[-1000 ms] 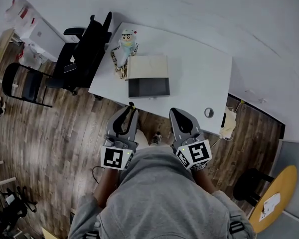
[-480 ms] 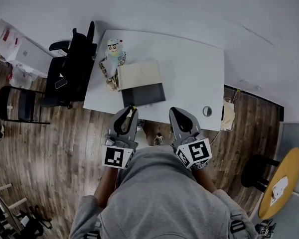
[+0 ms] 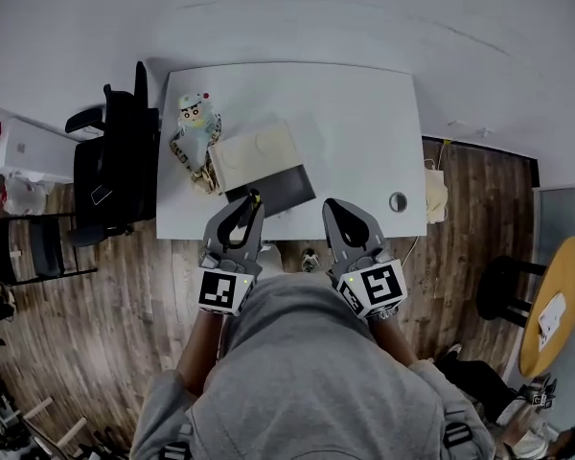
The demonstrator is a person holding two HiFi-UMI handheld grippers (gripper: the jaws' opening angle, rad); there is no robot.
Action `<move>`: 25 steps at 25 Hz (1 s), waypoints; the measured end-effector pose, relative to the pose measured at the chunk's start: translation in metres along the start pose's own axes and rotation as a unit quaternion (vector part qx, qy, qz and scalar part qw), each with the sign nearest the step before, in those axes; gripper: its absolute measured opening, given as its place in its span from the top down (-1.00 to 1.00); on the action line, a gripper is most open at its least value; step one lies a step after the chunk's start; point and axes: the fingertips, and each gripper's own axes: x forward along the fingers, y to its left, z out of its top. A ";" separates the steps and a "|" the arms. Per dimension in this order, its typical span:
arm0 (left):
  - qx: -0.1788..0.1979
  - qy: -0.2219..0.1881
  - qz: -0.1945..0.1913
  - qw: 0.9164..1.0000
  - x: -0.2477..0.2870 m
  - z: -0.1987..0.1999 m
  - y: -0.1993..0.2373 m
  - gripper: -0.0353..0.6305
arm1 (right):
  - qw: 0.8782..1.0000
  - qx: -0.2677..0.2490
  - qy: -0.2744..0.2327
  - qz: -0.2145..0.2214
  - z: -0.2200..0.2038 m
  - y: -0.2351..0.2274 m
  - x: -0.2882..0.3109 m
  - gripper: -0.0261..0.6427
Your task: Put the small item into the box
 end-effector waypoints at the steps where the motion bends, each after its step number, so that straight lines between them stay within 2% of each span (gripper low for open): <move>1: 0.001 0.006 -0.010 1.000 0.005 -0.004 0.002 0.71 | 1.000 0.001 0.000 -0.007 0.000 -0.002 0.002 0.88; 8: 0.020 0.055 -0.094 0.994 0.037 -0.031 0.006 0.71 | 0.998 0.013 0.006 -0.061 -0.003 -0.007 0.016 0.88; 15: 0.029 0.114 -0.163 0.979 0.061 -0.072 0.004 0.71 | 0.993 0.033 0.017 -0.110 -0.014 -0.017 0.024 0.88; 25: 0.037 0.159 -0.221 0.962 0.084 -0.113 0.005 0.71 | 0.985 0.053 0.032 -0.163 -0.030 -0.028 0.029 0.88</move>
